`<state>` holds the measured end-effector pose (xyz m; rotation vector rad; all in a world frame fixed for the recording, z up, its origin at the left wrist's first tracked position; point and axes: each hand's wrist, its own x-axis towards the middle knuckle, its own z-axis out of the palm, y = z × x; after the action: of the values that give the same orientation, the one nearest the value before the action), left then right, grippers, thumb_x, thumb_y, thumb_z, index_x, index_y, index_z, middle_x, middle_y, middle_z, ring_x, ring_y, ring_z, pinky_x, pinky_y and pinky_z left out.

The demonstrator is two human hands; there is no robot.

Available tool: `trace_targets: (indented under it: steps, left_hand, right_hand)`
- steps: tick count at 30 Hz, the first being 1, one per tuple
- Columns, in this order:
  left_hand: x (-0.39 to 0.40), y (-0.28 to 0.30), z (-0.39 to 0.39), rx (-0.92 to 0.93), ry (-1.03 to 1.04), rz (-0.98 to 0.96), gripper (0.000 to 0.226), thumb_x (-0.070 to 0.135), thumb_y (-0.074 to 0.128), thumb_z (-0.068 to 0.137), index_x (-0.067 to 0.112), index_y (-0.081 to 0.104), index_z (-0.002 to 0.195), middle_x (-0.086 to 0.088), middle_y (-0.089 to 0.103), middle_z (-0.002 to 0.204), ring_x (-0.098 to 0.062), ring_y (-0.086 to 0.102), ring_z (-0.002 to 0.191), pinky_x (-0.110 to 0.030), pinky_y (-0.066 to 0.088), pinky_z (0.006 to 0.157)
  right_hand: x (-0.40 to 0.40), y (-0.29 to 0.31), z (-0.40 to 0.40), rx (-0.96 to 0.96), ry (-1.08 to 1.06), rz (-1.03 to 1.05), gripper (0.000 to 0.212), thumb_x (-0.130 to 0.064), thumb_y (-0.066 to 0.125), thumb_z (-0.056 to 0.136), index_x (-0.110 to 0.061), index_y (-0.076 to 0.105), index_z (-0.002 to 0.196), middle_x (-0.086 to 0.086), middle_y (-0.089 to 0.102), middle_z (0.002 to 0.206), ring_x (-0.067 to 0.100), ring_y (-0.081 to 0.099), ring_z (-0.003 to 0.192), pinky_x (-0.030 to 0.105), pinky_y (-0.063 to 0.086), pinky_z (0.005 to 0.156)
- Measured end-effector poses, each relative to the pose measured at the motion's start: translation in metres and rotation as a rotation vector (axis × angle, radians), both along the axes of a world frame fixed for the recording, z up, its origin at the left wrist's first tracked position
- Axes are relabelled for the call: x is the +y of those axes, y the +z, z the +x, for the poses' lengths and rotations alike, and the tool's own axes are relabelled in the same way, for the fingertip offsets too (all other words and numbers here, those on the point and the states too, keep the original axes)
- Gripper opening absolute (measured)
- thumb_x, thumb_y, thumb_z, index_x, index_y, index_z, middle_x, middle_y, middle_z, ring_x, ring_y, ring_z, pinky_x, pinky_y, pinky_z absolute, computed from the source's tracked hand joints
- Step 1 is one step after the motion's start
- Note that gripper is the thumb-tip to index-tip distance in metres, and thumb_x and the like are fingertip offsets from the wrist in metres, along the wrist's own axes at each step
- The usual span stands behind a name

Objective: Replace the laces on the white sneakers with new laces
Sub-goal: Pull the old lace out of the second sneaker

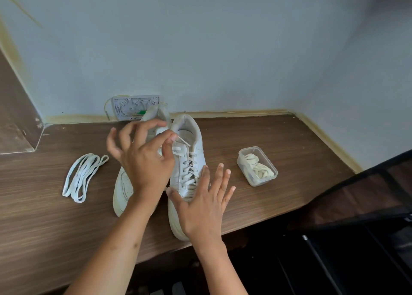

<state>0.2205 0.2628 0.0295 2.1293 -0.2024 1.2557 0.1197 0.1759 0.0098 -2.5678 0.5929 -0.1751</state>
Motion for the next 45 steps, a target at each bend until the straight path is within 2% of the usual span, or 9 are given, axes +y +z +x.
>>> trace_targets:
  steps: [23, 26, 30, 33, 36, 38, 40, 43, 45]
  left_hand:
    - [-0.006, 0.001, -0.025, -0.053, -0.020, -0.005, 0.015, 0.013, 0.072, 0.083, 0.026, 0.077, 0.077, 0.008, 0.070, 0.095, -0.027, 0.060, 0.100, -0.063, 0.029, 0.104]
    - [0.009, 0.008, -0.023, -0.057, 0.028, -0.067, 0.014, 0.015, 0.071, 0.087, 0.024, 0.076, 0.078, 0.004, 0.070, 0.096, -0.028, 0.060, 0.098, -0.062, 0.029, 0.105]
    - [0.030, 0.006, -0.021, 0.077, 0.076, -0.095, 0.014, 0.033, 0.071, 0.090, 0.022, 0.077, 0.085, 0.007, 0.070, 0.100, -0.025, 0.055, 0.111, -0.059, 0.024, 0.109]
    - [0.030, 0.000, -0.023, 0.162, 0.086, -0.005, 0.011, 0.033, 0.072, 0.086, 0.023, 0.077, 0.085, 0.008, 0.069, 0.104, -0.027, 0.052, 0.115, -0.057, 0.022, 0.110]
    - [0.031, 0.000, -0.019, 0.253, 0.093, 0.065, 0.013, 0.022, 0.070, 0.081, 0.027, 0.077, 0.092, 0.007, 0.065, 0.117, -0.028, 0.045, 0.121, -0.057, 0.021, 0.108]
    - [0.032, 0.000, -0.017, 0.267, 0.026, 0.093, 0.024, 0.016, 0.065, 0.080, 0.026, 0.076, 0.099, 0.004, 0.062, 0.124, -0.030, 0.041, 0.122, -0.059, 0.024, 0.106]
    - [0.029, 0.001, -0.018, 0.241, -0.104, 0.177, 0.028, 0.020, 0.061, 0.081, 0.026, 0.075, 0.104, 0.002, 0.058, 0.129, -0.031, 0.040, 0.123, -0.059, 0.027, 0.104]
    - [0.022, 0.001, -0.019, 0.296, -0.251, 0.322, 0.035, 0.042, 0.058, 0.086, 0.038, 0.068, 0.119, 0.003, 0.046, 0.146, -0.030, 0.032, 0.133, -0.061, 0.019, 0.110]
    - [0.017, -0.004, -0.021, 0.363, -0.272, 0.403, 0.046, 0.058, 0.057, 0.085, 0.046, 0.058, 0.130, 0.004, 0.034, 0.155, -0.031, 0.023, 0.142, -0.060, 0.007, 0.114]
  right_hand:
    - [0.006, 0.004, 0.002, 0.052, -0.048, 0.068, 0.094, -0.066, 0.042, 0.091, -0.017, -0.006, 0.156, 0.006, -0.036, 0.156, 0.026, -0.045, 0.137, 0.053, -0.023, 0.113]
    - [0.006, 0.003, 0.004, 0.057, -0.054, 0.084, 0.096, -0.067, 0.043, 0.090, -0.015, -0.004, 0.156, 0.006, -0.035, 0.157, 0.025, -0.043, 0.138, 0.053, -0.022, 0.114]
    - [0.006, 0.003, 0.008, 0.072, -0.071, 0.080, 0.098, -0.069, 0.043, 0.090, -0.014, -0.004, 0.156, 0.007, -0.033, 0.158, 0.025, -0.040, 0.139, 0.052, -0.022, 0.114]
    - [0.007, 0.003, 0.006, 0.059, -0.066, 0.075, 0.100, -0.072, 0.042, 0.088, -0.014, -0.004, 0.156, 0.007, -0.032, 0.158, 0.023, -0.042, 0.138, 0.050, -0.023, 0.114]
    - [0.006, 0.003, 0.005, 0.039, -0.049, 0.074, 0.101, -0.075, 0.040, 0.087, -0.015, -0.003, 0.156, 0.007, -0.031, 0.158, 0.023, -0.042, 0.138, 0.048, -0.026, 0.112]
    - [0.004, 0.004, 0.005, 0.010, -0.045, 0.114, 0.099, -0.075, 0.040, 0.087, -0.016, 0.002, 0.156, 0.006, -0.027, 0.160, 0.022, -0.040, 0.140, 0.048, -0.026, 0.112]
    - [0.001, 0.007, 0.007, -0.054, -0.073, 0.221, 0.088, -0.072, 0.043, 0.087, -0.020, 0.017, 0.153, 0.003, -0.014, 0.163, 0.019, -0.031, 0.145, 0.049, -0.022, 0.116]
    - [-0.007, 0.012, 0.011, -0.272, -0.119, 0.323, 0.059, -0.057, 0.051, 0.092, -0.031, 0.034, 0.142, 0.000, 0.019, 0.159, 0.019, -0.003, 0.150, 0.052, -0.004, 0.121]
    - [-0.012, 0.013, 0.014, -0.393, -0.078, 0.230, 0.046, -0.046, 0.049, 0.099, -0.037, 0.037, 0.142, -0.004, 0.028, 0.153, 0.020, 0.010, 0.147, 0.053, 0.013, 0.119]
